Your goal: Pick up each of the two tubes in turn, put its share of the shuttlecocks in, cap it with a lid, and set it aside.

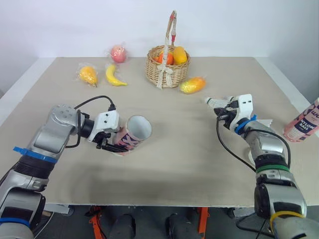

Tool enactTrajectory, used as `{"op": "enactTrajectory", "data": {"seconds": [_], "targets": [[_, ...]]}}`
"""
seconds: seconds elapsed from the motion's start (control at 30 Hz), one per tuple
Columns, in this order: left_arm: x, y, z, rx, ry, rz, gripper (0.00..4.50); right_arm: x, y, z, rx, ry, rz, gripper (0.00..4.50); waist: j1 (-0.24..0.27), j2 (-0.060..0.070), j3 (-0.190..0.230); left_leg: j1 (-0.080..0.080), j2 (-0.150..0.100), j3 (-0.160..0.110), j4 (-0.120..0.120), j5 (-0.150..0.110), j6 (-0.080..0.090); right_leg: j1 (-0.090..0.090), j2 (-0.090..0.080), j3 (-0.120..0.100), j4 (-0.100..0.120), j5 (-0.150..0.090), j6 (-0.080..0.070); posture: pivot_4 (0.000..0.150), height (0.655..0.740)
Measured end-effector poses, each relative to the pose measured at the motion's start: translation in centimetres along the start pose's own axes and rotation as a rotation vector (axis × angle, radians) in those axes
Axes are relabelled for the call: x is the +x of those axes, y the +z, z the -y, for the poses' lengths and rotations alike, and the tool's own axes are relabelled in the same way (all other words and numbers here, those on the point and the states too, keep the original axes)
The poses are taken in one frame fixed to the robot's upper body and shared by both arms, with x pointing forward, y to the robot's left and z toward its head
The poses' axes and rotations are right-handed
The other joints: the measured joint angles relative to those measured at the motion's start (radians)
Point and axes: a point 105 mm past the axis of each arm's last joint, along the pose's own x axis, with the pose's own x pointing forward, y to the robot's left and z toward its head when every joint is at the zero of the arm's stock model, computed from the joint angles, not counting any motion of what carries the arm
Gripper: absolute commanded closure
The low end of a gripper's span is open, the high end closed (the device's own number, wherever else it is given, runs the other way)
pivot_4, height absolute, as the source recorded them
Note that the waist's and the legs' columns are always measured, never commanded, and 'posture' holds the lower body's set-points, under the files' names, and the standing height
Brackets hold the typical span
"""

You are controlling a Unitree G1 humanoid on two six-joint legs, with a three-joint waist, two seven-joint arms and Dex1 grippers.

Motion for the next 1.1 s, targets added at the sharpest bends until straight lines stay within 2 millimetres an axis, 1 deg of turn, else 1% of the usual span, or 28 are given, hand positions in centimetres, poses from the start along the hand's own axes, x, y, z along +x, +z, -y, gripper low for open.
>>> {"op": "enactTrajectory", "data": {"seconds": [0.1, 0.13, 0.2, 0.23, 0.3, 0.33, 0.4, 0.43, 0.47, 0.53, 0.6, 0.63, 0.67, 0.77, 0.83, 0.93, 1.03, 1.07, 1.1], "targets": [[0.0, 0.1, 0.0, -0.001, -0.001, 0.001, 1.57, -1.4, 1.6, -2.3, -0.081, 0.136, 0.047, 4.46, 0.0, 0.001, 0.0, -0.001, -0.001, -0.001, 0.0, 0.0, 0.0, 0.0, -0.001, 0.0, 0.0, 0.0, 0.001, 0.15, 0.74], [0.1, 0.2, 0.1, -0.001, -0.004, 0.005, 1.57, -2.8, 2.5, -3.7, -0.138, 0.223, 0.057, 4.46, 0.004, 0.002, 0.001, -0.001, -0.001, -0.001, 0.0, 0.0, 0.0, -0.001, -0.002, -0.001, 0.0, -0.001, 0.002, 0.15, 0.74], [0.1, 0.1, 0.2, -0.003, -0.005, 0.007, 1.57, -4.5, 3.7, -5.7, -0.217, 0.351, 0.06, 4.46, 0.004, 0.002, 0.001, -0.002, -0.001, -0.001, 0.0, -0.001, 0.001, 0.0, -0.003, -0.001, 0.0, -0.002, 0.003, 0.15, 0.74], [0.2, 0.2, 0.2, -0.001, -0.008, 0.007, 1.57, -6.5, 4.8, -7.7, -0.315, 0.472, 0.057, 4.46, 0.004, 0.003, 0.001, -0.002, -0.002, -0.001, 0.0, -0.001, 0.001, 0.0, -0.004, -0.001, 0.0, -0.002, 0.003, 0.15, 0.74], [0.1, 0.1, 0.2, -0.004, -0.008, 0.006, 1.57, -8.1, 5.9, -9.6, -0.419, 0.578, 0.051, 4.46, 0.003, 0.003, 0.001, -0.001, -0.002, -0.001, 0.001, -0.001, 0.001, 0.0, -0.004, -0.001, 0.0, -0.003, 0.004, 0.15, 0.74], [0.2, 0.1, 0.2, -0.006, -0.008, 0.005, 1.57, -9.3, 6.9, -10.9, -0.508, 0.645, 0.047, 4.46, 0.002, 0.003, 0.001, -0.001, -0.002, 0.0, 0.001, -0.001, 0.001, 0.0, -0.005, -0.001, 0.0, -0.006, 0.009, 0.15, 0.74], [0.2, 0.1, 0.3, -0.008, -0.01, 0.005, 1.57, -10.1, 8.0, -12.1, -0.592, 0.69, 0.055, 4.46, 0.001, 0.002, 0.001, -0.001, -0.002, 0.0, 0.003, -0.001, 0.001, 0.001, -0.004, -0.001, 0.0, -0.006, 0.01, 0.15, 0.74], [0.2, 0.1, 0.3, -0.008, -0.01, 0.005, 1.57, -10.2, 8.4, -12.5, -0.618, 0.702, 0.061, 4.46, 0.0, 0.001, 0.001, -0.001, -0.001, 0.0, 0.003, -0.001, 0.001, 0.001, -0.004, -0.001, 0.0, -0.005, 0.01, 0.15, 0.74], [0.2, 0.1, 0.3, -0.009, -0.011, 0.005, 1.57, -10.3, 9.0, -13.4, -0.66, 0.731, 0.077, 4.46, -0.001, 0.001, 0.001, -0.001, -0.001, 0.001, 0.004, -0.001, 0.001, 0.001, -0.004, -0.001, 0.0, -0.004, 0.01, 0.15, 0.74], [0.3, 0.1, 0.3, -0.009, -0.014, 0.007, 1.57, -10.4, 9.3, -14.8, -0.708, 0.776, 0.09, 4.46, -0.001, 0.001, 0.001, -0.001, -0.001, 0.0, 0.004, -0.001, 0.001, 0.001, -0.004, -0.002, 0.0, -0.004, 0.01, 0.15, 0.74], [0.3, 0.1, 0.3, -0.01, -0.016, 0.008, 1.57, -10.3, 9.1, -15.9, -0.753, 0.817, 0.085, 4.46, -0.001, 0.001, 0.001, -0.001, -0.001, 0.0, 0.004, -0.001, 0.001, 0.001, -0.004, -0.001, 0.0, -0.004, 0.01, 0.15, 0.74], [0.3, 0.1, 0.3, -0.01, -0.016, 0.008, 1.57, -10.2, 9.1, -16.1, -0.762, 0.823, 0.082, 4.46, -0.001, 0.001, 0.001, -0.001, -0.001, 0.001, 0.004, -0.001, 0.001, 0.001, -0.004, -0.001, 0.0, -0.004, 0.01, 0.15, 0.74], [0.4, 0.2, 0.4, -0.012, -0.02, 0.014, 1.57, -9.9, 8.5, -16.9, -0.805, 0.853, 0.061, 4.46, 0.002, 0.001, 0.001, -0.001, -0.001, 0.0, 0.004, -0.001, 0.001, 0.0, -0.005, -0.001, 0.0, -0.005, 0.011, 0.15, 0.74], [0.3, 0.1, 0.3, -0.037, -0.019, 0.02, 1.57, -9.1, 8.1, -17.6, -0.883, 0.864, 0.05, 4.46, 0.001, 0.001, 0.001, -0.002, -0.002, 0.001, 0.004, -0.001, 0.001, 0.0, -0.006, -0.001, 0.0, -0.005, 0.01, 0.15, 0.74], [0.2, 0.0, 0.2, -0.054, -0.015, 0.022, 1.57, -8.4, 8.3, -17.8, -0.91, 0.867, 0.054, 4.46, 0.0, 0.001, 0.001, -0.002, -0.002, 0.001, 0.004, -0.001, 0.001, 0.0, -0.006, -0.001, 0.0, -0.005, 0.01, 0.15, 0.74], [0.2, -0.1, 0.2, -0.065, -0.015, 0.023, 1.57, -7.9, 8.5, -18.1, -0.941, 0.878, 0.057, 4.46, 0.0, 0.001, 0.001, -0.002, -0.001, 0.001, 0.004, -0.001, 0.001, 0.0, -0.006, -0.002, 0.0, -0.005, 0.01, 0.15, 0.74], [0.1, -0.4, 0.2, -0.08, -0.012, 0.02, 1.57, -7.4, 9.6, -19.1, -0.971, 0.903, 0.104, 4.46, 0.0, 0.001, 0.001, -0.002, -0.001, 0.0, 0.004, -0.001, 0.001, 0.0, -0.006, -0.002, 0.0, -0.005, 0.01, 0.15, 0.74], [0.1, -0.4, 0.2, -0.082, -0.011, 0.021, 1.57, -7.4, 10.3, -19.7, -0.988, 0.916, 0.144, 4.46, 0.001, 0.001, 0.001, -0.002, -0.001, 0.0, 0.004, -0.001, 0.001, 0.0, -0.006, -0.003, 0.0, -0.004, 0.009, 0.15, 0.74], [0.1, -0.4, 0.2, -0.081, -0.011, 0.021, 1.57, -7.4, 10.4, -19.8, -0.992, 0.918, 0.151, 4.46, 0.001, 0.001, 0.001, -0.002, -0.001, 0.0, 0.004, -0.001, 0.001, 0.0, -0.006, -0.003, 0.0, -0.004, 0.009, 0.15, 0.74]]}}
